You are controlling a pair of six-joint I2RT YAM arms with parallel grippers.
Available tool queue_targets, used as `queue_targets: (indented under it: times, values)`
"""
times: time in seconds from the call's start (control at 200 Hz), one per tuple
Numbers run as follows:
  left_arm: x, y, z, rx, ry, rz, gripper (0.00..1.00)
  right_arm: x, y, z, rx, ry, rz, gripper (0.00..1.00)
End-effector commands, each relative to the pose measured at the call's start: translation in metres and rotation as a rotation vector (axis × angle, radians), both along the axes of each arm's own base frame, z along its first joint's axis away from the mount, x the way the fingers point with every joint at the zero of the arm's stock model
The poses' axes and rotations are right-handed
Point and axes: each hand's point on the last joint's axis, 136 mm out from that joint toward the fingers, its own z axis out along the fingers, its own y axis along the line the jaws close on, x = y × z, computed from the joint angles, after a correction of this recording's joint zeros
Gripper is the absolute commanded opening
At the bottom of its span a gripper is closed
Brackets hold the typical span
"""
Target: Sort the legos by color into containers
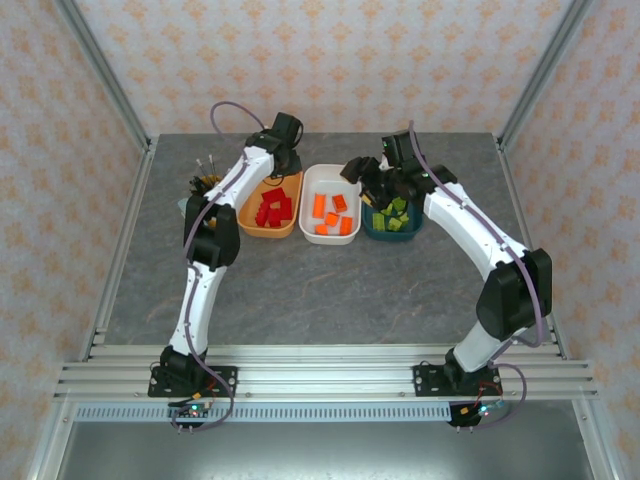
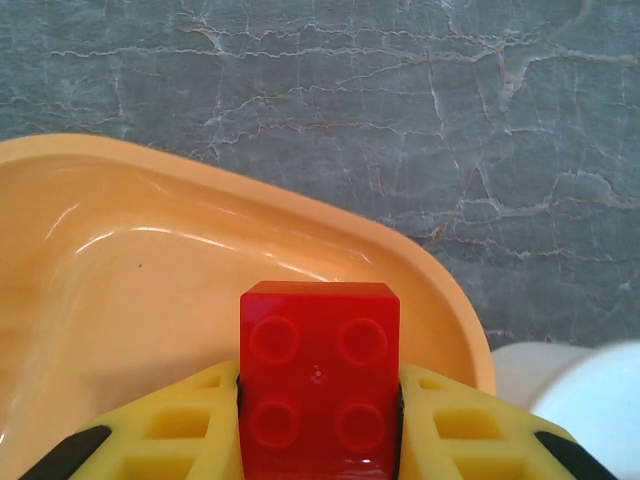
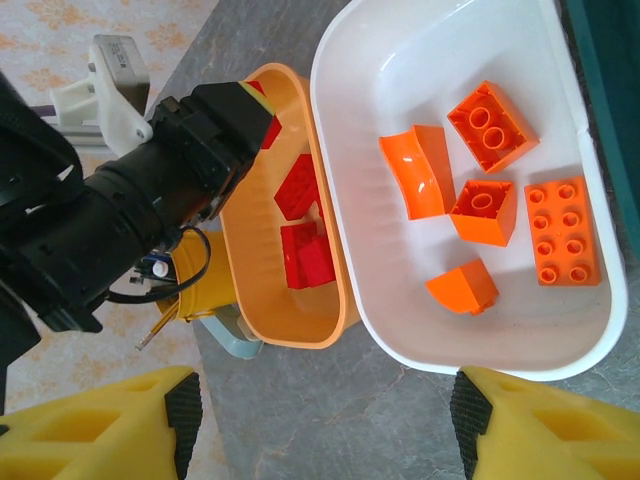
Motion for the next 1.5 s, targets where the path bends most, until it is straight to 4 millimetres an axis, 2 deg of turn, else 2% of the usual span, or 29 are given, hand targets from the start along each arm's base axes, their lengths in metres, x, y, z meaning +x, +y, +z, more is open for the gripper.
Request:
queue_targets:
  times: [0.0,0.17,0.25,0.35,0.44,0.636,0.741,0.851,0.951,0.986,0.996,1.006,1.031,1.106,1.171,1.206,1.246,1.266,1.276,1.426,1.441,1.496]
  values:
    - [-0.004,0.004,-0.007,0.022,0.039,0.001,0.29,0.002,-0.001,0.008,0.010,-0.019,-0.006,0.69]
    - [-0.010,0.003,-0.018,0.006,0.071,0.023,0.31,0.001,-0.004,0.004,-0.007,-0.011,-0.010,0.69]
    - [-0.013,0.001,-0.020,-0.008,0.079,0.023,0.37,0.001,-0.005,0.003,-0.018,-0.015,-0.008,0.69]
    - [-0.015,0.000,-0.017,-0.023,0.085,0.017,0.44,0.001,-0.006,0.001,-0.034,-0.015,-0.006,0.70]
    - [-0.017,-0.002,-0.007,-0.038,0.076,0.016,0.49,0.001,-0.005,0.001,-0.034,-0.016,0.004,0.70]
    - [-0.024,-0.005,0.033,-0.074,0.025,0.026,0.60,-0.001,-0.008,0.008,-0.051,-0.040,0.013,0.71]
    - [-0.031,-0.007,0.073,-0.089,-0.051,0.031,0.64,-0.004,-0.017,0.020,-0.096,-0.082,0.010,0.71]
    - [-0.048,-0.007,0.114,-0.106,-0.118,0.036,0.67,-0.009,-0.032,0.032,-0.179,-0.138,0.001,0.72]
    - [-0.077,0.003,0.143,-0.116,-0.151,0.055,0.70,-0.018,-0.053,0.041,-0.266,-0.194,-0.027,0.74]
    - [-0.089,0.007,0.149,-0.120,-0.158,0.060,0.71,-0.021,-0.060,0.045,-0.291,-0.219,-0.039,0.76]
    - [-0.092,0.008,0.145,-0.117,-0.149,0.061,0.71,-0.022,-0.062,0.047,-0.298,-0.229,-0.043,0.77]
    - [-0.098,0.010,0.156,-0.124,-0.168,0.062,0.72,-0.023,-0.064,0.048,-0.303,-0.236,-0.047,0.77]
    - [-0.109,0.015,0.163,-0.126,-0.177,0.066,0.73,-0.026,-0.069,0.051,-0.318,-0.253,-0.053,0.79]
    - [-0.144,0.028,0.169,-0.123,-0.175,0.081,0.76,-0.035,-0.082,0.057,-0.359,-0.291,-0.078,0.82]
    - [-0.177,0.044,0.171,-0.108,-0.162,0.108,0.88,-0.044,-0.092,0.058,-0.390,-0.307,-0.092,0.84]
    - [-0.196,0.053,0.171,-0.096,-0.155,0.121,0.99,-0.048,-0.097,0.057,-0.412,-0.305,-0.098,0.84]
    - [-0.218,0.063,0.170,-0.084,-0.153,0.136,1.00,-0.054,-0.103,0.055,-0.439,-0.298,-0.101,0.86]
    - [-0.229,0.068,0.169,-0.078,-0.152,0.143,1.00,-0.057,-0.106,0.054,-0.452,-0.293,-0.104,0.98]
    - [-0.234,0.071,0.169,-0.075,-0.151,0.147,1.00,-0.058,-0.108,0.053,-0.459,-0.290,-0.105,1.00]
    - [-0.304,0.106,0.173,-0.046,-0.241,0.170,1.00,-0.077,-0.140,0.036,-0.598,-0.262,-0.151,0.99]
    - [-0.309,0.109,0.174,-0.041,-0.256,0.167,1.00,-0.082,-0.146,0.041,-0.609,-0.278,-0.169,0.99]
    - [-0.329,0.122,0.174,-0.005,-0.289,0.175,1.00,-0.091,-0.166,0.040,-0.693,-0.281,-0.211,0.99]
